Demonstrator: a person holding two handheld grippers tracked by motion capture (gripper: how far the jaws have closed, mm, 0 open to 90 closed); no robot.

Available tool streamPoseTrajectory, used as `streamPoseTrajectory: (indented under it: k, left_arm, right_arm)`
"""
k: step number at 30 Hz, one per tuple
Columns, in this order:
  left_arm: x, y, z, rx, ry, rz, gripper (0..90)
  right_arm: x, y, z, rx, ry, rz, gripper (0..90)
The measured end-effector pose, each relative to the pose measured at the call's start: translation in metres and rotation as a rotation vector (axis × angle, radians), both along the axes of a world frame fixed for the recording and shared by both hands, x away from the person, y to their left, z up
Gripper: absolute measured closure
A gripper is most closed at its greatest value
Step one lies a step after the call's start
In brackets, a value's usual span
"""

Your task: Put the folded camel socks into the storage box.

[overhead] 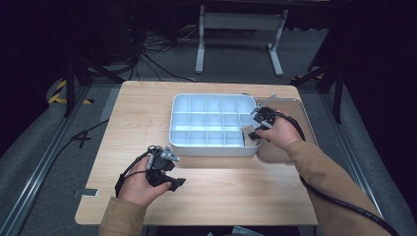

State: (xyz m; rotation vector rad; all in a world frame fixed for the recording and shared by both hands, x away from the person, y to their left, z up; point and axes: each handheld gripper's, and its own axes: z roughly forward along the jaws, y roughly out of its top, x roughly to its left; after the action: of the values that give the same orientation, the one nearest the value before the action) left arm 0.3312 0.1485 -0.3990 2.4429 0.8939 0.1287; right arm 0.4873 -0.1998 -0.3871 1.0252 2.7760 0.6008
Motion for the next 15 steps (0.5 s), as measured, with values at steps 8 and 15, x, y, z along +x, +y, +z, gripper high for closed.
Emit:
streamPoseTrajectory:
  k: [8,15]
  left_arm:
    - [0.000,0.000,0.000,0.005,0.002,-0.005,37.1]
    - [-0.004,0.000,-0.002,0.011,-0.014,0.000,37.2]
  right_arm:
    - [0.000,0.010,-0.008,-0.067,0.040,0.012,75.4]
    - [0.003,0.017,-0.019,-0.109,0.077,0.025,75.1]
